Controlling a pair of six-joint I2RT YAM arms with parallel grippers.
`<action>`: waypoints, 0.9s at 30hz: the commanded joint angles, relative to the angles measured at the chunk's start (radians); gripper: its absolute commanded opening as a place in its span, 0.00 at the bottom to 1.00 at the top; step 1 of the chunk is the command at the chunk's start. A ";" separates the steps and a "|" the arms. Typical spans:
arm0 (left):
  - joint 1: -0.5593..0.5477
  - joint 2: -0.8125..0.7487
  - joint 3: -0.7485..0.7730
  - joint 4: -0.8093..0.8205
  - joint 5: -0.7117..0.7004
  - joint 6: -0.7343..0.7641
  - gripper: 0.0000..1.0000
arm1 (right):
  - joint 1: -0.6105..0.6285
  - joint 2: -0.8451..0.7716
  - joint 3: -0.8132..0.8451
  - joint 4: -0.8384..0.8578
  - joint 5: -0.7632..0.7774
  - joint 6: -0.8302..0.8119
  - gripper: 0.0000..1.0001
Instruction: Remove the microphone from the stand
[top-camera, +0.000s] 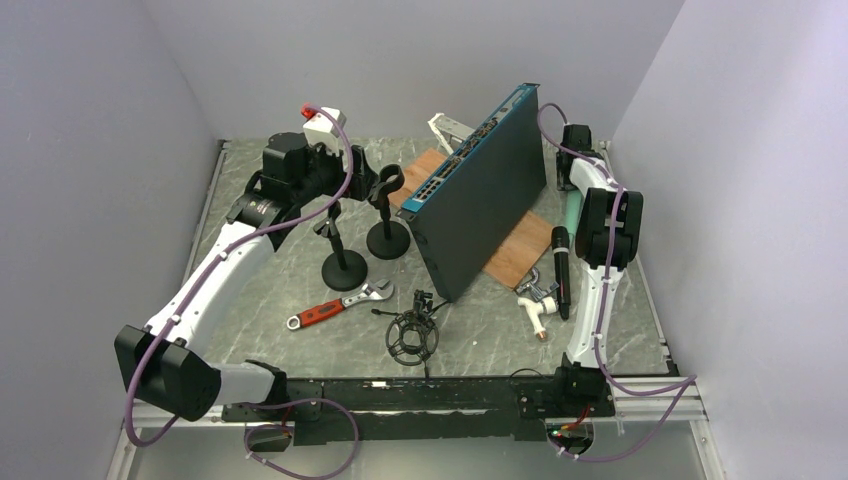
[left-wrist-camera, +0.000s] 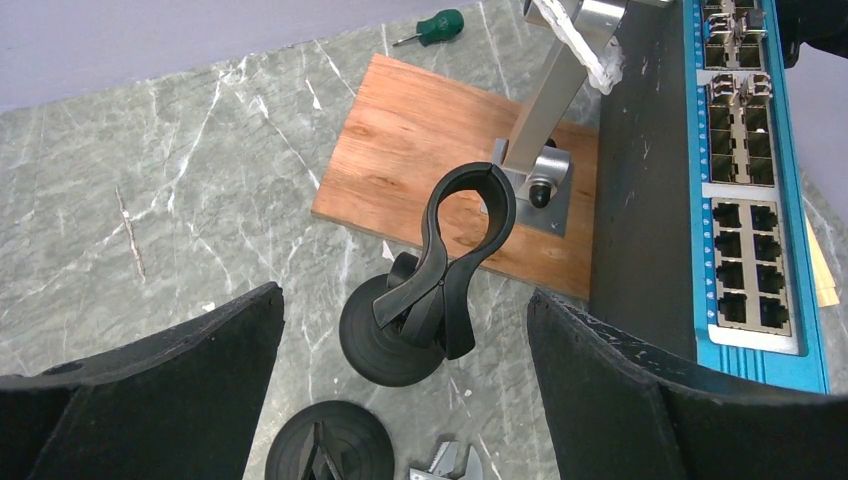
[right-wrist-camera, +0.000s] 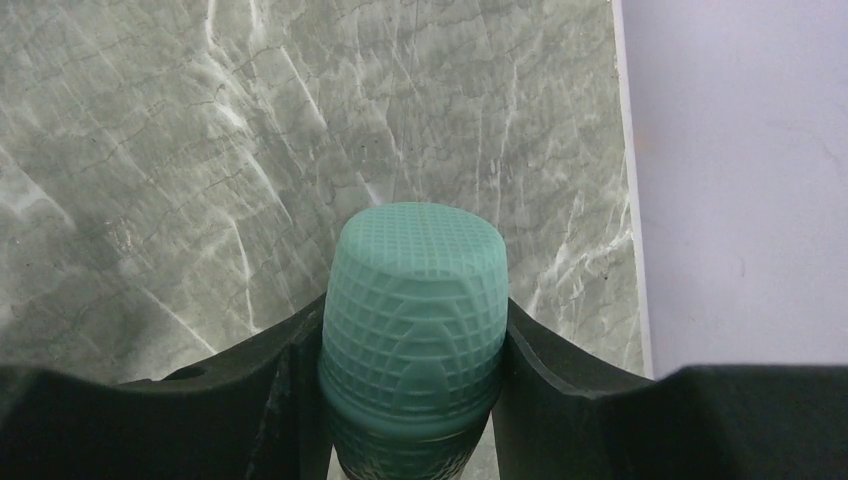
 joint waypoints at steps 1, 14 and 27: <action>0.003 0.002 0.020 0.025 0.024 -0.002 0.94 | 0.001 0.030 0.019 0.009 -0.033 0.007 0.54; 0.004 0.002 0.020 0.025 0.031 -0.005 0.94 | 0.002 -0.018 0.011 -0.024 -0.063 0.029 0.78; 0.005 -0.019 0.017 0.027 0.028 -0.004 0.94 | 0.026 -0.280 -0.019 -0.115 -0.063 0.160 0.81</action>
